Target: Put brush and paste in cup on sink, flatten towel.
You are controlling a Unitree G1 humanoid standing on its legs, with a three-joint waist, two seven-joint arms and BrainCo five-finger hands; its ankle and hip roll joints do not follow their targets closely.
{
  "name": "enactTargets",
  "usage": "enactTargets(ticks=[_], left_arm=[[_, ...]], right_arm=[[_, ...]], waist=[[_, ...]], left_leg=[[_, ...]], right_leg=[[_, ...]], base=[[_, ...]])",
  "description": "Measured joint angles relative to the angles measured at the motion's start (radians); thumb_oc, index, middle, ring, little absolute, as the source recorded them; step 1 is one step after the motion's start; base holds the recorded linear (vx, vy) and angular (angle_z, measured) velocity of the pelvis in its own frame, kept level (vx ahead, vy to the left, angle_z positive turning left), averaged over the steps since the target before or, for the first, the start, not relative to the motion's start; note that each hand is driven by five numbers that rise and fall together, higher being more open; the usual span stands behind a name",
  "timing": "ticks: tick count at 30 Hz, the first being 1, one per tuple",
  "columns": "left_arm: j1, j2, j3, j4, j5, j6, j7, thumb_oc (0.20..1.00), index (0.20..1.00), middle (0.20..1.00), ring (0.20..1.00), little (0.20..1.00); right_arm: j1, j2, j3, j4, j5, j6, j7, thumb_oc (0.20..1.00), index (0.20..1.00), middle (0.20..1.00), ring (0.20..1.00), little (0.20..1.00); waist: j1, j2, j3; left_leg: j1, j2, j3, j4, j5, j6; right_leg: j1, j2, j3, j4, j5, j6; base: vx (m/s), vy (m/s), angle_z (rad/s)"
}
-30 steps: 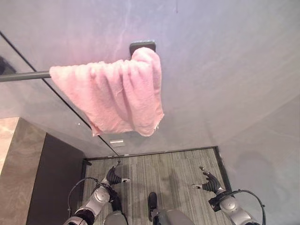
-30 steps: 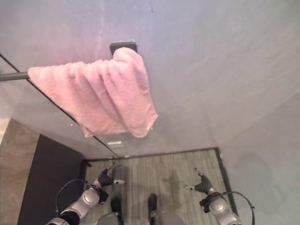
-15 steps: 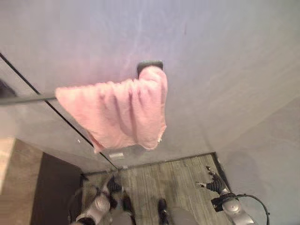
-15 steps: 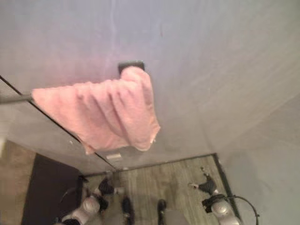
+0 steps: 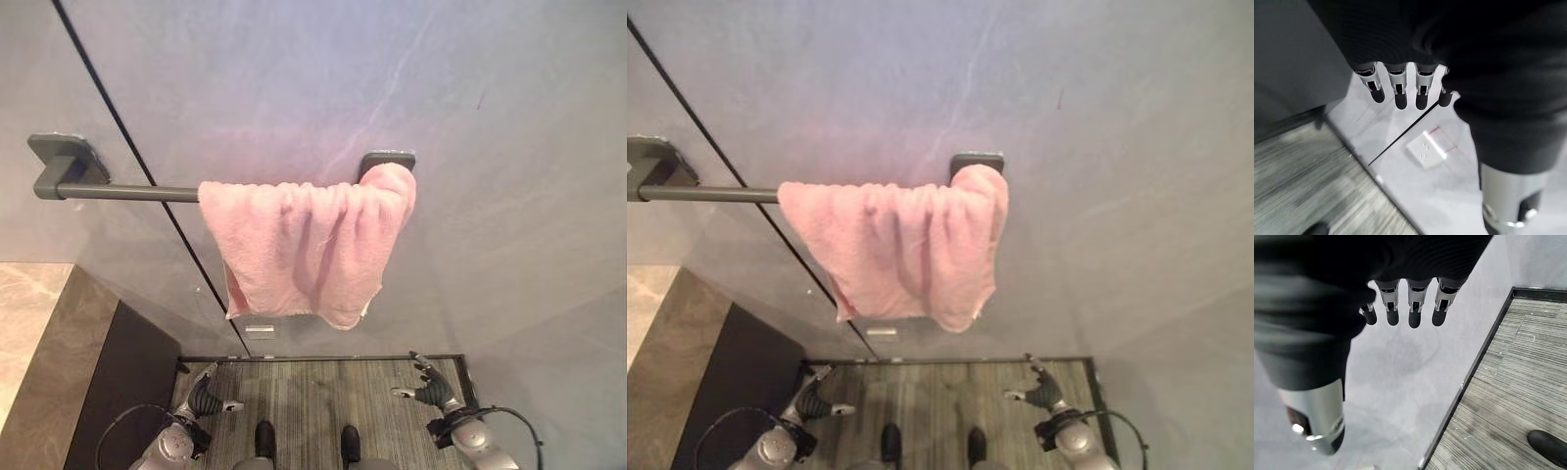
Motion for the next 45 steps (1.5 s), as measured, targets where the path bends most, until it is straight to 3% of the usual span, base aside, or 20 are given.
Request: enactTargets(ticks=[3,5,11,16,21,25,27,32,33,34,35,45], left_arm=[[0.074,0.088,0.003,-0.182,0.001,-0.016,-0.033,1.000,1.000,1.000,1.000,1.000],[0.112,0.149,0.073,-0.270,0.001,-0.036,-0.059,1.000,1.000,1.000,1.000,1.000],[0.082,0.286,0.166,-0.419,-0.021,-0.060,-0.076,1.000,1.000,1.000,1.000,1.000],[0.034,0.355,0.169,-0.466,-0.025,-0.072,-0.099,1.000,1.000,1.000,1.000,1.000],[-0.125,0.323,0.095,-0.468,-0.100,-0.070,-0.104,1.000,1.000,1.000,1.000,1.000],[-0.165,0.287,0.085,-0.477,-0.126,-0.065,-0.097,1.000,1.000,1.000,1.000,1.000],[-0.196,0.239,0.054,-0.474,-0.139,-0.059,-0.087,1.000,1.000,1.000,1.000,1.000],[-0.213,0.163,0.019,-0.473,-0.140,-0.037,-0.070,1.000,1.000,1.000,1.000,1.000],[-0.218,0.126,0.017,-0.473,-0.140,-0.028,-0.060,0.937,0.937,0.937,0.937,0.937],[-0.218,0.119,0.017,-0.473,-0.141,-0.028,-0.058,0.592,0.592,0.592,0.592,0.592],[-0.219,0.111,0.017,-0.473,-0.147,-0.028,-0.057,0.225,0.225,0.225,0.225,0.225],[-0.222,0.103,-0.001,-0.479,-0.177,-0.024,-0.059,0.200,0.200,0.200,0.200,0.200]], right_arm=[[0.065,-0.075,-0.097,-0.108,0.100,-0.013,0.047,1.000,1.000,1.000,1.000,1.000],[0.073,-0.153,-0.147,-0.158,0.199,-0.039,0.100,1.000,1.000,1.000,1.000,1.000],[0.015,-0.300,-0.115,-0.318,0.341,-0.046,0.207,1.000,1.000,1.000,1.000,1.000],[-0.097,-0.338,-0.016,-0.362,0.392,-0.032,0.248,1.000,1.000,1.000,1.000,1.000],[-0.295,-0.296,0.171,-0.391,0.449,0.003,0.282,1.000,1.000,1.000,1.000,1.000],[-0.335,-0.259,0.214,-0.398,0.447,0.005,0.282,1.000,1.000,1.000,1.000,1.000],[-0.363,-0.186,0.238,-0.385,0.434,0.006,0.257,1.000,1.000,1.000,1.000,1.000],[-0.380,-0.130,0.248,-0.374,0.369,0.009,0.201,1.000,1.000,1.000,1.000,1.000],[-0.380,-0.092,0.245,-0.363,0.351,0.012,0.168,0.561,0.561,0.561,0.561,0.561],[-0.380,-0.081,0.244,-0.363,0.344,0.013,0.152,0.473,0.473,0.473,0.473,0.473],[-0.381,-0.071,0.237,-0.363,0.328,0.014,0.143,0.200,0.200,0.200,0.200,0.200],[-0.314,-0.046,0.159,-0.444,0.309,0.031,0.111,0.200,0.200,0.200,0.200,0.200]], waist=[[0.000,0.016,0.001],[0.001,0.023,-0.005],[0.006,0.016,-0.020],[0.012,0.003,-0.031],[0.028,0.003,-0.031],[0.032,0.002,-0.032],[0.035,0.001,-0.033],[0.041,-0.002,-0.031],[0.041,-0.007,-0.028],[0.041,-0.009,-0.028],[0.041,-0.011,-0.029],[0.026,-0.038,-0.014]], left_leg=[[0.002,0.021,-0.027,0.001,0.006,-0.009],[0.018,0.031,-0.040,-0.001,0.002,-0.018],[0.022,0.036,-0.044,-0.004,-0.005,-0.029],[0.021,0.033,-0.045,-0.002,-0.002,-0.025],[0.021,0.029,-0.044,0.001,0.001,-0.029],[0.018,0.026,-0.044,0.001,0.001,-0.029],[0.005,0.026,-0.043,0.001,0.004,-0.030],[-0.007,0.023,-0.040,0.001,0.007,-0.029],[-0.010,0.022,-0.039,0.001,0.007,-0.030],[-0.014,0.022,-0.039,0.001,0.007,-0.030],[-0.021,0.022,-0.038,0.001,0.008,-0.031],[-0.012,0.021,-0.014,0.001,0.009,-0.026]], right_leg=[[0.018,0.022,-0.035,0.000,-0.014,-0.019],[0.039,0.035,-0.041,0.000,-0.025,-0.026],[0.050,0.038,-0.056,0.000,-0.032,-0.026],[0.049,0.036,-0.057,0.000,-0.030,-0.028],[0.048,0.032,-0.057,0.000,-0.027,-0.031],[0.045,0.029,-0.057,0.000,-0.027,-0.030],[0.030,0.029,-0.056,0.000,-0.024,-0.030],[0.015,0.025,-0.052,0.000,-0.017,-0.028],[0.010,0.024,-0.047,0.000,-0.017,-0.027],[0.005,0.024,-0.044,0.000,-0.017,-0.027],[-0.002,0.024,-0.040,0.000,-0.015,-0.026],[-0.001,0.021,-0.029,0.000,-0.006,-0.024]], base=[[0.08,-0.058,0.31],[0.09,-0.047,0.12],[0.04,-0.005,0.04],[0.01,0.003,0.01],[0.01,0.023,0.01],[-0.01,0.005,0.00],[-0.02,0.012,-0.01],[-0.01,0.014,-0.04],[-0.01,0.020,-0.06],[-0.01,0.016,-0.06],[0.00,0.010,-0.03],[0.01,0.006,-0.05]])
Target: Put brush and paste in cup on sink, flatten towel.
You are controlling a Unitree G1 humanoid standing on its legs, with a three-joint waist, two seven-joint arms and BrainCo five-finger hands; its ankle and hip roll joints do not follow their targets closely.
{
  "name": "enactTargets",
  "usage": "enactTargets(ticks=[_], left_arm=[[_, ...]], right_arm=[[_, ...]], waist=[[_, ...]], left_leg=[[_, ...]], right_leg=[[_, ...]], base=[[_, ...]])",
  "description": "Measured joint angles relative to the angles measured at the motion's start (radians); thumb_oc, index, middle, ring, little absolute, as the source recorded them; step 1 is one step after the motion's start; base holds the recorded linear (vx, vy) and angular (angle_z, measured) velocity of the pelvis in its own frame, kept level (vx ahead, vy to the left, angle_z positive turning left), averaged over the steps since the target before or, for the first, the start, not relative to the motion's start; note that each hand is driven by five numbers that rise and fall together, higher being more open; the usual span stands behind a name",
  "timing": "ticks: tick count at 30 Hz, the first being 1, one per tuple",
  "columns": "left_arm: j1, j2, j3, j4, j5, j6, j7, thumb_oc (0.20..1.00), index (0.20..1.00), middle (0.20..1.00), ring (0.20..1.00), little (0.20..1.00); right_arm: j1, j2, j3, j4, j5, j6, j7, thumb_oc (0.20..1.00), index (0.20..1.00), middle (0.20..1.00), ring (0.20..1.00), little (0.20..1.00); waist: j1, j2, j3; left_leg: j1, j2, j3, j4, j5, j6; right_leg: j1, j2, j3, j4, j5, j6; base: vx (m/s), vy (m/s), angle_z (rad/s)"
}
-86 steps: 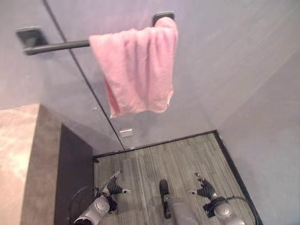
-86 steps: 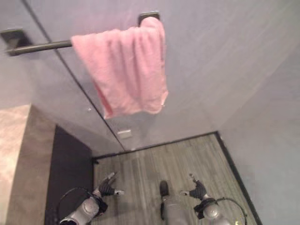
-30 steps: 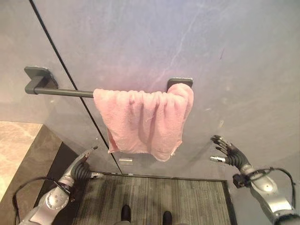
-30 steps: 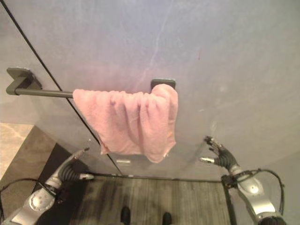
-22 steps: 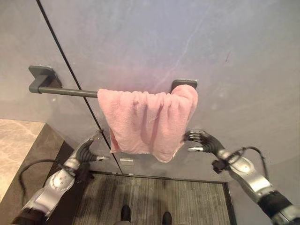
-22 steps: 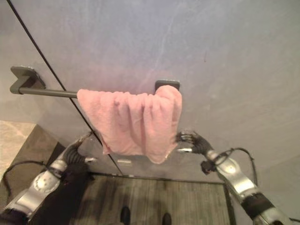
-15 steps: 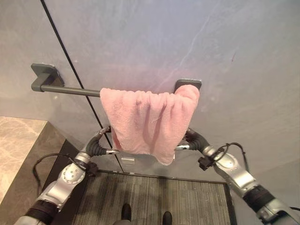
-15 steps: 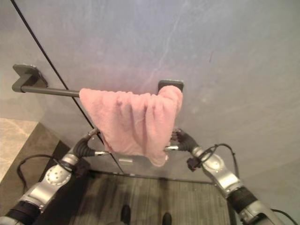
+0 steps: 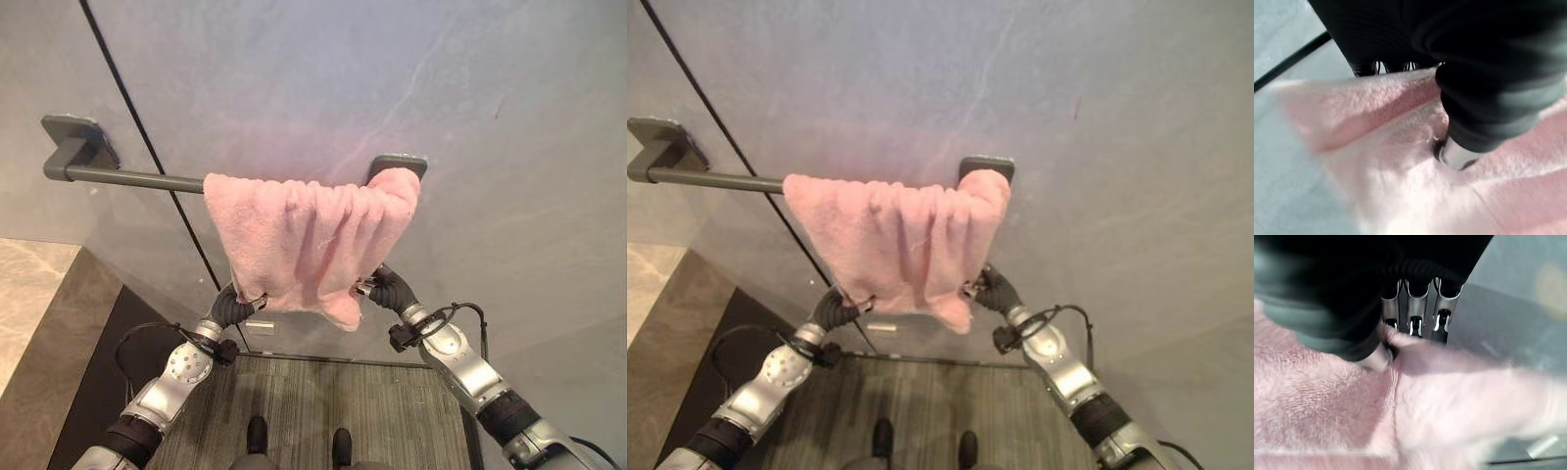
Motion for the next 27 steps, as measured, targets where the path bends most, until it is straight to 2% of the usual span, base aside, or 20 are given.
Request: enactTargets(ticks=[4,7,9,12,13,15,20,21,27], left_arm=[[0.035,0.001,0.031,-0.049,0.000,0.000,-0.009,0.200,0.200,0.200,0.200,0.200],[0.107,0.001,0.100,-0.171,-0.022,-0.005,-0.023,0.200,0.200,0.200,0.200,0.200],[0.148,-0.003,0.123,-0.228,-0.073,-0.005,-0.030,0.200,0.200,0.200,0.200,0.200],[0.256,-0.046,0.201,-0.303,-0.078,-0.011,-0.027,0.200,0.200,0.200,0.200,0.200],[0.266,-0.048,0.204,-0.302,-0.077,-0.011,-0.023,0.200,0.200,0.200,0.200,0.200],[0.282,-0.054,0.224,-0.304,-0.077,-0.012,-0.005,0.200,0.200,0.200,0.200,0.200],[0.302,-0.122,0.268,-0.281,-0.078,-0.016,0.054,0.200,0.200,0.200,0.200,0.200],[0.303,-0.128,0.266,-0.265,-0.079,-0.016,0.077,0.200,0.200,0.200,0.200,0.200],[0.295,-0.134,0.264,-0.222,-0.081,-0.013,0.097,0.200,0.200,0.200,0.200,0.200]], right_arm=[[0.027,-0.021,-0.027,-0.080,0.000,0.000,0.002,0.200,0.200,0.200,0.200,0.200],[0.074,-0.039,-0.092,-0.236,0.012,-0.010,0.019,0.200,0.200,0.200,0.200,0.200],[0.076,-0.039,-0.089,-0.301,0.022,-0.014,0.035,0.200,0.200,0.200,0.200,0.200],[0.033,-0.056,-0.058,-0.407,0.023,-0.011,0.042,0.200,0.200,0.200,0.200,0.200],[0.007,-0.056,-0.037,-0.417,0.023,-0.016,0.044,0.200,0.200,0.200,0.200,0.200],[-0.049,-0.039,0.012,-0.417,0.020,-0.022,0.041,0.200,0.200,0.200,0.200,0.200],[-0.132,0.058,0.092,-0.416,-0.042,-0.024,0.016,0.200,0.200,0.200,0.200,0.200],[-0.138,0.070,0.114,-0.416,-0.068,-0.024,0.014,0.200,0.200,0.200,0.200,0.200],[-0.158,0.084,0.161,-0.368,-0.085,-0.018,0.002,0.200,0.200,0.200,0.200,0.200]], waist=[[-0.002,-0.001,0.001],[-0.002,-0.007,0.005],[0.003,-0.009,0.006],[0.008,-0.011,0.007],[0.010,-0.011,0.006],[0.051,-0.010,0.007],[0.097,-0.011,0.007],[0.119,-0.013,0.006],[0.132,-0.011,0.007]], left_leg=[[0.009,0.001,0.000,-0.001,-0.001,0.000],[0.018,0.001,0.001,-0.001,-0.001,0.000],[0.019,0.001,0.000,-0.005,-0.002,0.000],[0.025,0.002,-0.001,-0.005,-0.002,0.000],[0.028,0.002,-0.003,-0.005,-0.002,0.000],[0.025,0.002,-0.007,-0.005,-0.009,0.000],[0.014,-0.004,-0.039,0.000,-0.003,-0.007],[0.008,-0.007,-0.051,0.000,0.003,-0.004],[0.023,-0.011,-0.060,0.000,0.003,-0.004]], right_leg=[[0.006,0.001,0.002,0.000,0.000,0.000],[0.017,0.000,0.000,0.000,-0.002,0.002],[0.019,0.000,0.000,0.000,-0.002,0.002],[0.026,0.001,-0.002,0.000,-0.001,0.002],[0.031,0.001,-0.004,0.000,-0.002,0.002],[0.034,0.002,-0.006,-0.001,-0.004,0.003],[0.037,-0.002,-0.036,0.000,-0.008,0.003],[0.037,-0.003,-0.048,0.000,-0.010,0.002],[0.059,-0.006,-0.059,0.000,-0.017,0.003]], base=[[0.00,-0.004,-0.02],[-0.02,-0.010,0.02],[-0.04,-0.036,-0.04],[-0.01,-0.017,0.03],[-0.03,-0.015,0.12],[-0.03,-0.016,0.05],[-0.02,-0.016,0.21],[-0.02,-0.030,0.29],[0.00,-0.008,0.07]])
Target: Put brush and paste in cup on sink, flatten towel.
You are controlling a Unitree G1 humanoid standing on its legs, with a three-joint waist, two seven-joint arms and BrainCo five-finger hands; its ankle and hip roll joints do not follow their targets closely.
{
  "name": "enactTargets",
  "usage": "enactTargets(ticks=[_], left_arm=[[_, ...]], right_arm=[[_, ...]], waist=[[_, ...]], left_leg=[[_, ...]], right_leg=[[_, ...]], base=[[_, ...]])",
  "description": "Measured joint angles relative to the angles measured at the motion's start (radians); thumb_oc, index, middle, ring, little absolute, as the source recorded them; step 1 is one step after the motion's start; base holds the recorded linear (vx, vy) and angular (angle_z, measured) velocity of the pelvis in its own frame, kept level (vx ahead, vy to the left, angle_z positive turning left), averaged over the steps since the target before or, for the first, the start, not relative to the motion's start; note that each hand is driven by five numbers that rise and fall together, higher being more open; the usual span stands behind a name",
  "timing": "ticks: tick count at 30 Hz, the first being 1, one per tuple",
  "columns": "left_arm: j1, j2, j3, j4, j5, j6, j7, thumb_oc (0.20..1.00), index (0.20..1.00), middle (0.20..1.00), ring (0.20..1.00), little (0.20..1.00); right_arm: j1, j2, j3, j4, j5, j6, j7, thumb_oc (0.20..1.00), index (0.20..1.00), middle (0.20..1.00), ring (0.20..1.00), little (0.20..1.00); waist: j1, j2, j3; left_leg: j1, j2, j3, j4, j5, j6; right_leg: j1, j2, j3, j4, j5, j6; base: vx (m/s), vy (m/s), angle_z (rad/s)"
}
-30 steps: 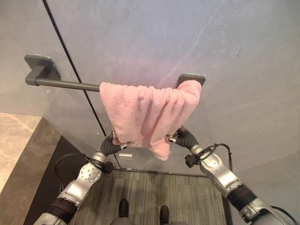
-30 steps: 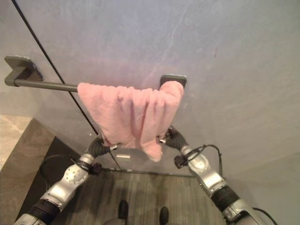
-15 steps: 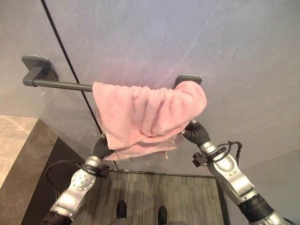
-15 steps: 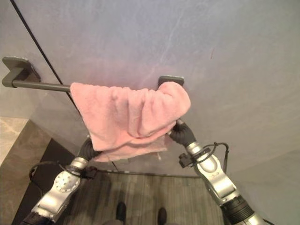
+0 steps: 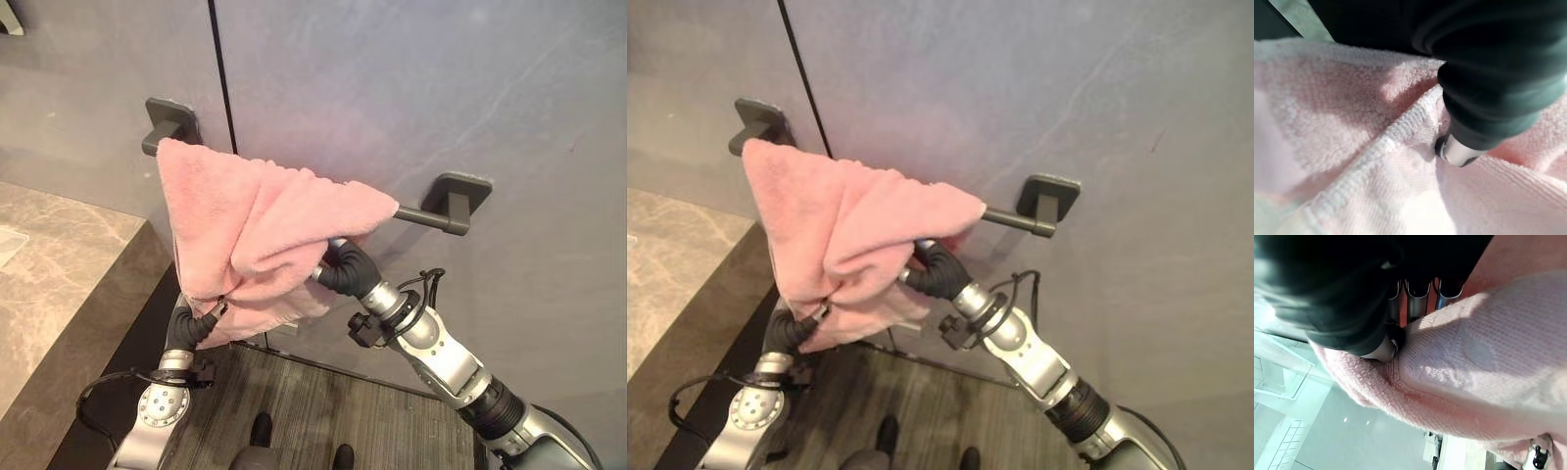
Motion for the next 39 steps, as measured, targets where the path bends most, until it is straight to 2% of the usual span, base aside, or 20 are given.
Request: enactTargets(ticks=[5,6,8,10,16,17,18,19,21,22,23,24,28,30,32,33,34,37,39], left_arm=[[-0.052,0.033,-0.012,0.016,0.004,0.005,0.000,0.200,0.200,0.200,0.200,0.200],[-0.066,0.025,-0.038,0.029,0.004,0.004,0.007,0.200,0.200,0.200,0.200,0.200],[-0.067,0.009,-0.053,0.058,0.005,0.005,0.012,0.250,0.250,0.250,0.250,0.250],[-0.084,0.007,-0.088,0.111,0.005,0.011,0.013,0.200,0.200,0.200,0.200,0.200],[-0.081,-0.021,-0.116,0.191,0.013,0.012,0.014,0.200,0.200,0.200,0.200,0.200],[-0.081,-0.027,-0.118,0.231,0.013,0.014,0.015,0.200,0.200,0.200,0.200,0.200],[-0.079,-0.028,-0.118,0.251,0.013,0.022,0.016,0.200,0.200,0.200,0.200,0.200],[-0.079,-0.029,-0.117,0.261,0.013,0.024,0.020,0.200,0.200,0.200,0.200,0.200],[-0.081,-0.030,-0.114,0.276,0.014,0.029,0.025,0.200,0.200,0.200,0.200,0.200],[-0.080,-0.031,-0.114,0.279,0.015,0.034,0.032,0.573,0.573,0.573,0.573,0.573],[-0.080,-0.033,-0.115,0.296,0.023,0.034,0.037,1.000,1.000,1.000,1.000,1.000],[-0.081,-0.043,-0.115,0.348,0.045,0.050,0.050,1.000,1.000,1.000,1.000,1.000],[-0.077,-0.052,-0.115,0.395,0.065,0.072,0.060,1.000,1.000,1.000,1.000,1.000],[-0.068,-0.054,-0.118,0.454,0.102,0.099,0.052,1.000,1.000,1.000,1.000,1.000],[-0.040,-0.079,-0.094,0.490,0.056,0.107,0.031,1.000,1.000,1.000,1.000,1.000],[-0.009,-0.129,-0.070,0.552,-0.070,0.122,0.009,1.000,1.000,1.000,1.000,1.000],[0.003,-0.139,-0.067,0.568,-0.082,0.129,0.001,1.000,1.000,1.000,1.000,1.000],[0.028,-0.134,-0.067,0.549,-0.067,0.142,-0.015,1.000,1.000,1.000,1.000,1.000],[0.050,-0.126,-0.013,0.497,-0.053,0.142,-0.017,1.000,1.000,1.000,1.000,1.000]], right_arm=[[0.027,0.000,-0.007,0.091,-0.021,0.017,-0.001,0.200,0.200,0.200,0.200,0.200],[0.109,0.014,-0.021,0.099,0.022,0.017,-0.002,0.200,0.200,0.200,0.200,0.200],[0.145,-0.003,-0.001,0.102,0.030,0.035,0.002,0.200,0.200,0.200,0.200,0.200],[0.145,-0.009,0.001,0.108,0.030,0.038,0.000,0.200,0.200,0.200,0.200,0.200],[0.144,0.007,0.001,0.198,0.047,0.038,-0.001,0.200,0.200,0.200,0.200,0.200],[0.144,0.017,0.005,0.244,0.048,0.039,-0.002,0.282,0.282,0.282,0.282,0.282],[0.148,0.024,0.011,0.273,0.049,0.047,-0.002,0.774,0.774,0.774,0.774,0.774],[0.152,0.028,0.015,0.300,0.049,0.049,-0.002,1.000,1.000,1.000,1.000,1.000],[0.155,0.030,0.018,0.348,0.049,0.066,-0.003,1.000,1.000,1.000,1.000,1.000],[0.156,0.035,0.020,0.367,0.048,0.065,-0.004,1.000,1.000,1.000,1.000,1.000],[0.157,0.043,0.020,0.403,0.047,0.064,-0.007,1.000,1.000,1.000,1.000,1.000],[0.163,0.070,0.023,0.483,0.043,0.072,-0.022,1.000,1.000,1.000,1.000,1.000],[0.185,0.075,0.022,0.538,0.010,0.083,-0.028,1.000,1.000,1.000,1.000,1.000],[0.199,0.073,0.000,0.611,-0.062,0.088,-0.043,1.000,1.000,1.000,1.000,1.000],[0.238,0.064,-0.042,0.618,-0.099,0.100,-0.051,1.000,1.000,1.000,1.000,1.000],[0.286,0.047,-0.068,0.618,-0.111,0.104,-0.066,1.000,1.000,1.000,1.000,1.000],[0.311,0.039,-0.081,0.619,-0.121,0.106,-0.070,1.000,1.000,1.000,1.000,1.000],[0.394,0.032,-0.187,0.620,-0.142,0.110,-0.086,1.000,1.000,1.000,1.000,1.000],[0.474,0.021,-0.304,0.577,-0.150,0.105,-0.100,1.000,1.000,1.000,1.000,1.000]], waist=[[-0.020,0.008,0.005],[-0.029,0.012,0.002],[-0.055,0.024,0.002],[-0.075,0.038,-0.006],[-0.079,0.076,-0.030],[-0.079,0.082,-0.040],[-0.080,0.086,-0.044],[-0.080,0.087,-0.045],[-0.079,0.089,-0.046],[-0.075,0.089,-0.047],[-0.074,0.089,-0.054],[-0.073,0.089,-0.068],[-0.072,0.088,-0.071],[-0.077,0.088,-0.071],[-0.082,0.090,-0.070],[-0.100,0.092,-0.069],[-0.103,0.093,-0.068],[-0.108,0.097,-0.066],[-0.108,0.102,-0.062]], left_leg=[[0.023,0.000,0.000,0.000,-0.002,-0.001],[0.034,-0.003,0.004,0.000,-0.004,0.004],[0.039,-0.006,0.006,-0.001,-0.005,0.006],[0.041,-0.005,0.012,0.000,-0.005,0.007],[0.074,0.001,0.036,-0.002,-0.010,0.012],[0.077,0.001,0.036,-0.004,-0.010,0.013],[0.077,0.002,0.036,-0.005,-0.011,0.013],[0.078,0.002,0.036,-0.005,-0.012,0.014],[0.077,0.004,0.034,-0.005,-0.014,0.017],[0.077,0.005,0.034,-0.005,-0.013,0.017],[0.078,0.005,0.033,-0.005,-0.014,0.017],[0.077,0.004,0.032,-0.005,-0.015,0.017],[0.078,0.004,0.030,-0.005,-0.016,0.015],[0.079,0.004,0.030,-0.005,-0.014,0.018],[0.077,0.004,0.030,-0.005,-0.015,0.019],[0.074,0.003,0.031,-0.005,-0.015,0.019],[0.074,0.004,0.033,-0.005,-0.015,0.019],[0.072,0.005,0.035,-0.006,-0.017,0.020],[0.072,0.006,0.042,-0.006,-0.020,0.019]], right_leg=[[0.022,-0.001,0.000,0.000,-0.002,0.000],[0.030,-0.004,0.002,0.000,-0.003,0.001],[0.032,-0.008,0.005,0.000,-0.003,0.002],[0.031,-0.009,0.011,0.000,-0.001,0.003],[0.052,-0.005,0.036,0.000,-0.002,0.001],[0.055,-0.004,0.036,0.000,-0.003,0.001],[0.055,-0.004,0.036,0.000,-0.004,0.000],[0.056,-0.003,0.036,0.000,-0.004,0.000],[0.056,-0.001,0.036,0.000,-0.004,-0.001],[0.057,-0.001,0.035,0.000,-0.004,-0.002],[0.058,-0.001,0.034,0.000,-0.005,-0.002],[0.059,-0.001,0.032,0.000,-0.006,-0.002],[0.062,-0.001,0.029,0.000,-0.007,-0.003],[0.062,-0.001,0.029,-0.002,-0.007,-0.004],[0.059,-0.002,0.030,-0.005,-0.009,-0.003],[0.054,-0.002,0.031,-0.007,-0.009,-0.003],[0.052,-0.002,0.033,-0.008,-0.009,-0.004],[0.048,-0.001,0.036,-0.008,-0.009,-0.005],[0.044,-0.001,0.043,-0.008,-0.010,-0.005]], base=[[0.00,0.006,-0.01],[0.00,0.024,-0.06],[-0.02,0.004,-0.10],[-0.02,0.011,-0.11],[0.01,0.013,-0.11],[0.02,0.013,-0.05],[0.00,0.000,0.00],[0.00,0.000,0.00],[0.00,0.000,0.00],[0.00,0.000,0.00],[0.03,-0.006,0.04],[0.01,-0.005,0.06],[0.00,0.000,0.03],[0.00,0.000,0.00],[0.00,0.009,-0.02],[0.00,0.017,-0.05],[0.01,0.019,-0.05],[0.00,0.009,-0.03],[0.01,0.001,-0.09]])
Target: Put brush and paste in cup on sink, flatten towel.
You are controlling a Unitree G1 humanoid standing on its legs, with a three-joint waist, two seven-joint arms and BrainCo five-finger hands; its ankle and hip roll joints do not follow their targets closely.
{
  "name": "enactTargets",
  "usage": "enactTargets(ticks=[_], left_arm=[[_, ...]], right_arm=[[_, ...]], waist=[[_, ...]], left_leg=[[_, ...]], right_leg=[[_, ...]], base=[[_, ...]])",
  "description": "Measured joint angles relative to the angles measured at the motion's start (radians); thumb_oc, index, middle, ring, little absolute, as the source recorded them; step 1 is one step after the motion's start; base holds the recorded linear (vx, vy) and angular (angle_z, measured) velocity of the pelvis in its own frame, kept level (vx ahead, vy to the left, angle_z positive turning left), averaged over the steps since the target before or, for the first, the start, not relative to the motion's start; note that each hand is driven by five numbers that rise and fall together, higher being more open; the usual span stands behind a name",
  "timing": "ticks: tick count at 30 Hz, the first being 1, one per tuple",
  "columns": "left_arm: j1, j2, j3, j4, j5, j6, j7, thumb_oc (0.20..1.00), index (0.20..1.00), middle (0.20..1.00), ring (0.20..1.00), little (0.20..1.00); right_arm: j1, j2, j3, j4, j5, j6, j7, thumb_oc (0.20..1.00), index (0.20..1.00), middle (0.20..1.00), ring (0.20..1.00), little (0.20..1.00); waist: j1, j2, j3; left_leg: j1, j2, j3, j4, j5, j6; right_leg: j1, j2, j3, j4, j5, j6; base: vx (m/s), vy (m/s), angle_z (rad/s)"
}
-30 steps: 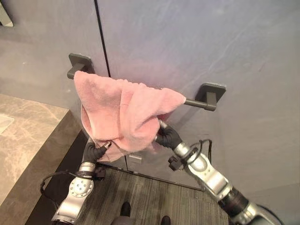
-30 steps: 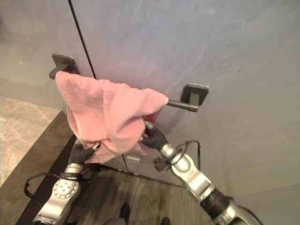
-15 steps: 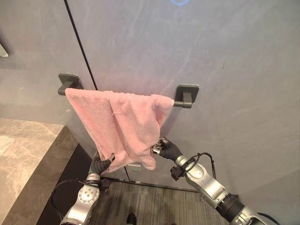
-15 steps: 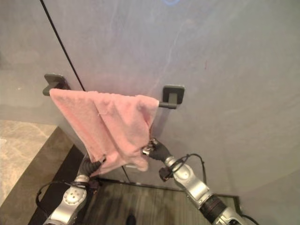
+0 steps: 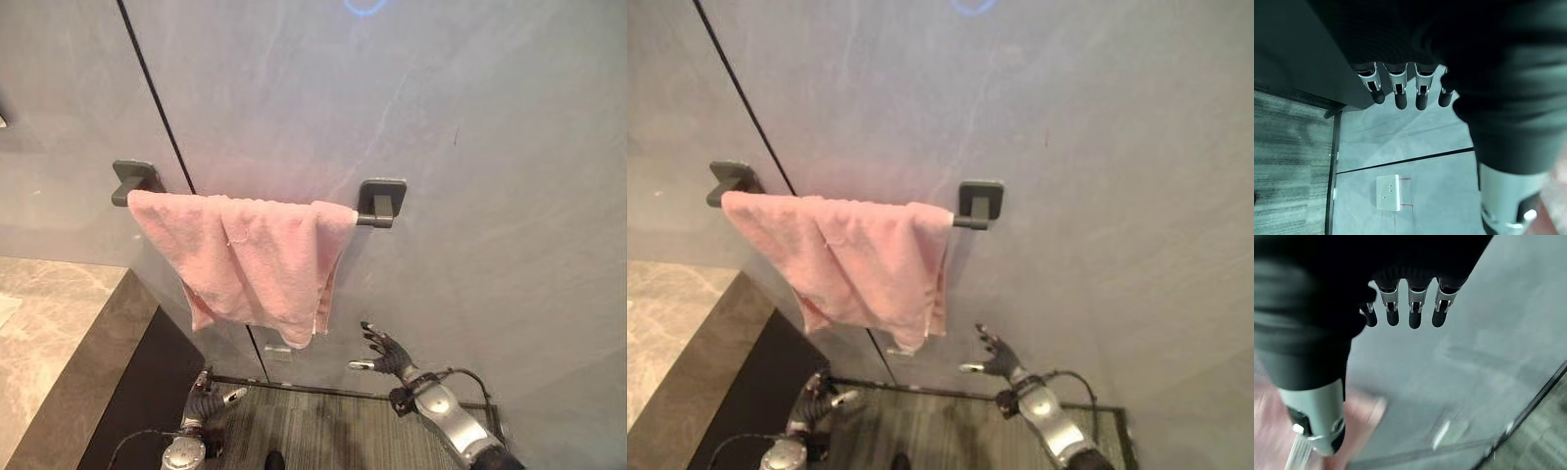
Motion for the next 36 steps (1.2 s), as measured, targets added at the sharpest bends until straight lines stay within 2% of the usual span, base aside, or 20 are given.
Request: enactTargets(ticks=[3,5,7,8,10,11,15,16,20,22,27,31,36], left_arm=[[0.035,0.069,0.076,-0.114,0.068,-0.003,0.017,1.000,1.000,1.000,1.000,1.000],[0.083,0.120,0.179,-0.239,0.157,-0.023,0.055,1.000,1.000,1.000,1.000,1.000],[0.127,0.167,0.273,-0.290,0.246,-0.064,0.117,1.000,1.000,1.000,1.000,1.000],[0.152,0.207,0.342,-0.358,0.357,-0.064,0.156,1.000,1.000,1.000,1.000,1.000],[0.177,0.195,0.404,-0.452,0.396,-0.106,0.200,1.000,1.000,1.000,1.000,1.000],[0.162,0.197,0.403,-0.465,0.431,-0.125,0.224,1.000,1.000,1.000,1.000,1.000],[0.164,0.207,0.408,-0.518,0.580,-0.135,0.287,1.000,1.000,1.000,1.000,1.000],[0.204,0.233,0.418,-0.547,0.657,-0.133,0.330,1.000,1.000,1.000,1.000,1.000],[0.230,0.251,0.454,-0.594,0.747,-0.131,0.403,1.000,1.000,1.000,1.000,1.000],[0.227,0.291,0.460,-0.614,0.815,-0.125,0.441,1.000,1.000,1.000,1.000,1.000],[0.211,0.299,0.532,-0.672,0.853,-0.089,0.485,1.000,1.000,1.000,1.000,1.000],[0.173,0.304,0.583,-0.738,0.867,-0.064,0.523,1.000,1.000,1.000,1.000,1.000],[0.174,0.301,0.611,-0.746,0.888,-0.060,0.524,1.000,1.000,1.000,1.000,1.000]], right_arm=[[0.111,-0.043,-0.123,-0.087,0.000,-0.001,-0.026,1.000,1.000,1.000,1.000,1.000],[0.242,-0.074,-0.265,-0.245,-0.024,-0.010,-0.041,1.000,1.000,1.000,1.000,1.000],[0.321,-0.136,-0.360,-0.347,-0.097,-0.057,-0.077,1.000,1.000,1.000,1.000,1.000],[0.397,-0.267,-0.442,-0.526,-0.295,-0.053,-0.102,1.000,1.000,1.000,1.000,1.000],[0.419,-0.326,-0.505,-0.636,-0.416,-0.131,-0.142,1.000,1.000,1.000,1.000,1.000],[0.382,-0.315,-0.510,-0.645,-0.475,-0.152,-0.167,1.000,1.000,1.000,1.000,1.000],[0.362,-0.313,-0.483,-0.734,-0.600,-0.207,-0.186,1.000,1.000,1.000,1.000,1.000],[0.364,-0.320,-0.477,-0.788,-0.634,-0.220,-0.190,1.000,1.000,1.000,1.000,1.000],[0.321,-0.335,-0.392,-0.844,-0.639,-0.267,-0.200,1.000,1.000,1.000,1.000,1.000],[0.234,-0.407,-0.307,-0.849,-0.640,-0.274,-0.209,1.000,1.000,1.000,1.000,1.000],[0.109,-0.438,-0.244,-0.855,-0.656,-0.285,-0.229,1.000,1.000,1.000,1.000,1.000],[-0.029,-0.445,-0.142,-0.883,-0.656,-0.286,-0.235,1.000,1.000,1.000,1.000,1.000],[-0.069,-0.458,-0.124,-0.887,-0.655,-0.289,-0.234,1.000,1.000,1.000,1.000,1.000]], waist=[[-0.004,0.005,0.003],[-0.015,0.009,0.006],[-0.037,0.010,0.006],[-0.055,0.008,0.008],[-0.059,0.005,0.010],[-0.067,-0.007,0.000],[-0.059,-0.020,-0.007],[-0.049,-0.020,-0.006],[-0.044,-0.018,-0.007],[-0.036,-0.017,-0.006],[-0.013,-0.017,-0.006],[0.012,-0.018,-0.004],[0.015,-0.031,0.006]], left_leg=[[0.002,0.003,0.016,0.000,-0.006,-0.006],[0.002,0.003,0.016,0.000,-0.009,-0.008],[0.006,0.003,0.022,0.000,-0.011,-0.005],[0.001,0.003,0.034,0.000,-0.011,-0.005],[0.003,0.005,0.047,0.000,-0.014,-0.002],[0.006,0.008,0.046,0.000,-0.014,-0.003],[-0.002,0.006,0.054,0.000,-0.020,-0.008],[0.002,0.005,0.070,0.000,-0.020,-0.007],[0.002,0.003,0.073,0.001,-0.022,-0.007],[0.002,0.003,0.073,0.001,-0.022,-0.007],[0.000,0.004,0.071,0.001,-0.022,-0.007],[-0.002,0.002,0.066,0.005,-0.022,-0.007],[-0.013,-0.001,0.045,0.005,-0.021,-0.007]], right_leg=[[-0.003,0.002,0.011,0.000,0.000,0.000],[-0.004,0.001,0.012,0.000,-0.002,0.002],[-0.004,0.001,0.016,0.000,-0.003,0.003],[-0.018,0.000,0.027,0.000,-0.002,0.006],[-0.021,0.001,0.043,0.000,0.001,0.006],[-0.018,0.004,0.042,0.000,0.000,0.005],[-0.035,0.002,0.050,0.000,-0.002,0.007],[-0.037,0.000,0.064,0.000,-0.001,0.008],[-0.035,-0.002,0.066,0.001,0.001,0.007],[-0.035,-0.002,0.065,0.002,0.001,0.008],[-0.035,-0.001,0.064,0.000,0.001,0.009],[-0.035,-0.002,0.060,0.005,0.001,0.008],[-0.035,-0.004,0.039,0.007,-0.001,0.009]], base=[[0.03,0.003,-0.12],[0.03,0.005,-0.05],[0.00,0.006,-0.12],[-0.01,0.005,-0.27],[0.01,0.001,-0.22],[0.00,-0.002,-0.05],[0.00,0.001,-0.07],[0.00,0.009,-0.21],[-0.01,0.007,-0.05],[0.00,0.000,0.00],[0.00,0.000,0.00],[-0.01,0.007,0.02],[-0.01,0.009,0.13]])
